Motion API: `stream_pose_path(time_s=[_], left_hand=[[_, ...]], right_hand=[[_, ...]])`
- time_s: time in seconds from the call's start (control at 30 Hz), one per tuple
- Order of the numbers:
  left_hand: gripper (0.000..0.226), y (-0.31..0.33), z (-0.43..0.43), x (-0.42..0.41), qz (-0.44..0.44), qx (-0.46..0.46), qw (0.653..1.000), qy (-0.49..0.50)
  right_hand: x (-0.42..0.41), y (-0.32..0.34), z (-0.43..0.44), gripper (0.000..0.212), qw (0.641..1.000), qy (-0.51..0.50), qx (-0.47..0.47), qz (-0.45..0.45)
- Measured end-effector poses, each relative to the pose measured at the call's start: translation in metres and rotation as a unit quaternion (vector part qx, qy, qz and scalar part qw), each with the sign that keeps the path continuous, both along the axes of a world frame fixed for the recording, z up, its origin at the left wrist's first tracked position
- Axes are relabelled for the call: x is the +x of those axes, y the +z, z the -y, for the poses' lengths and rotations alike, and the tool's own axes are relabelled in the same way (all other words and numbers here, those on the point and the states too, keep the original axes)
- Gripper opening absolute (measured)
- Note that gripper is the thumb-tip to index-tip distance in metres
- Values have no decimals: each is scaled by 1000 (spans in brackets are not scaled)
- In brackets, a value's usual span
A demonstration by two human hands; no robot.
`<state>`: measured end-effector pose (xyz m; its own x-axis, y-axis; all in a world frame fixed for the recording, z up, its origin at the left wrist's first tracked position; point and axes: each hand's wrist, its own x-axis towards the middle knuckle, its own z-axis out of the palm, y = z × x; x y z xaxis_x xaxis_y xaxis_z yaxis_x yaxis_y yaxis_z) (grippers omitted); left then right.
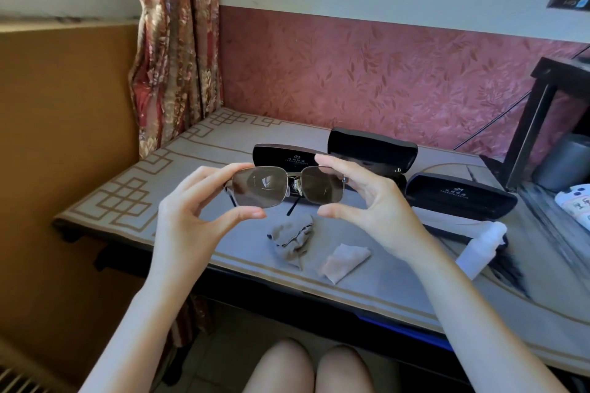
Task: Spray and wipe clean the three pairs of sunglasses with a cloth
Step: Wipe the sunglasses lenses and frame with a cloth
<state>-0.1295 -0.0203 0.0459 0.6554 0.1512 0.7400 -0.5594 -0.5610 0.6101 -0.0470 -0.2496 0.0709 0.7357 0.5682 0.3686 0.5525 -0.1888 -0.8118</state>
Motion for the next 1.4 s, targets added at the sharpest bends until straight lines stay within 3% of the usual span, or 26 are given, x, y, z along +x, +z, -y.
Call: stream_pose_path(time_s=[0.07,0.17,0.33,0.47,0.57,0.63,0.73,0.83,1.0,1.13,1.23,1.4], left_hand=[[51,-2,1,0,6,-6,1000,10],[49,-5,-3,0,14,-37,999,22],[50,-6,-8,0,16,-52,998,30],[51,-7,-5,0,23,-45,999,20],[52,-9,-5,0,20,-47,999,10],[52,-9,-5,0,21,-49,999,3],[53,-9,-4,1,17,-45,999,3],[51,-9,-1,1,10,-41,999,4],[55,-6,5,1,1,-39,999,-4],[52,-4,12,1,-5,-7,1000,-3],[54,-1,17,2,-16,11,1000,-3],[56,2,22,1,-14,22,1000,-10]], right_hand=[[2,-3,1,66,1000,-7,-5,-24],[6,-16,4,34,992,-105,11,-64],[18,-45,-15,6,963,-206,-154,-77],[20,-51,-36,23,944,-214,-237,-77],[19,-50,-35,6,962,-194,-107,-159],[16,-44,-25,14,955,-187,33,-230],[13,-28,-6,32,935,-155,201,-247],[8,-9,8,20,934,-140,260,-199],[-2,16,16,5,949,-172,255,-71],[-17,38,4,16,973,-142,154,95],[-25,47,-14,9,975,-84,68,196],[-23,51,-34,15,959,-10,-24,283]])
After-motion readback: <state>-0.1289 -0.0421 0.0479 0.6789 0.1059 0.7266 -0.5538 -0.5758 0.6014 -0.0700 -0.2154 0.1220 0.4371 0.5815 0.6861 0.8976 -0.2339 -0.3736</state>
